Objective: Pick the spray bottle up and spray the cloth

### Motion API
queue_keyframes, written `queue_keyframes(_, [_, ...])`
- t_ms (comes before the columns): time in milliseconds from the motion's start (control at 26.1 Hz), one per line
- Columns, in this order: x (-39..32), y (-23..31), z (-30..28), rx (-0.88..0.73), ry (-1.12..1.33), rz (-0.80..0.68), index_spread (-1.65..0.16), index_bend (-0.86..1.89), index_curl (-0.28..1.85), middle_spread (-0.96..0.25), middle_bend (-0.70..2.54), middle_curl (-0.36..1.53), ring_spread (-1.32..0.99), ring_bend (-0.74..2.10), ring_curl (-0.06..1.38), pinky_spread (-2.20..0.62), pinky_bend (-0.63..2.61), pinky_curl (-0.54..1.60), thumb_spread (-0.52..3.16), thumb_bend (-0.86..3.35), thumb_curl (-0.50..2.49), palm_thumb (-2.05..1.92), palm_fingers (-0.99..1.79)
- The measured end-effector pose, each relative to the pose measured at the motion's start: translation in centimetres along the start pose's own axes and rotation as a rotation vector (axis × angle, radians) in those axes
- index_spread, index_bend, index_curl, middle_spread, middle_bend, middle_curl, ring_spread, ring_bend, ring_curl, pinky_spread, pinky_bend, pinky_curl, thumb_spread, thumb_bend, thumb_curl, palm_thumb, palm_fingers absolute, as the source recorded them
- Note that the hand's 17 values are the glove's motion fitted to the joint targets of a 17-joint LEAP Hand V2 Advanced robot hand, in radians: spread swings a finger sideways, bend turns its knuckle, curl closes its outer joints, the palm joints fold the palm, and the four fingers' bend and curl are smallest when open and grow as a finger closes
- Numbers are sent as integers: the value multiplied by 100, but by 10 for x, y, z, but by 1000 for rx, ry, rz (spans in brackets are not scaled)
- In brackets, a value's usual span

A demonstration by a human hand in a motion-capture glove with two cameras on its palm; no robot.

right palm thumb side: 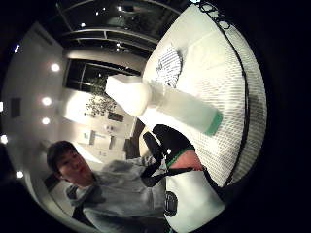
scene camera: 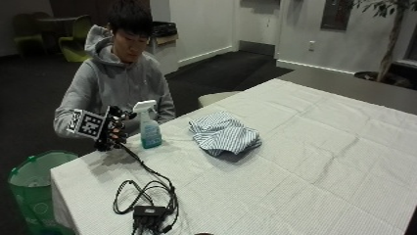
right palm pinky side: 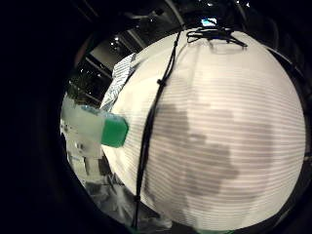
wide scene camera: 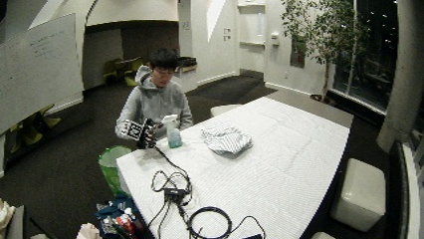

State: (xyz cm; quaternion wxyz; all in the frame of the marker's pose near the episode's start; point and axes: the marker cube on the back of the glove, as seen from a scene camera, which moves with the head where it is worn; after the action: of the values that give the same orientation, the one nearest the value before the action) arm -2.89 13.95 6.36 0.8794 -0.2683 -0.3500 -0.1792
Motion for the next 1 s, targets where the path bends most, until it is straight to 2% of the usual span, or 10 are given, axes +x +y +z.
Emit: queue_keyframes(996, [-22,-25,63,-47,-342,16,-30,13,18,5,30,35,6,34,26,21,56,34,90,-3,32,62,5])
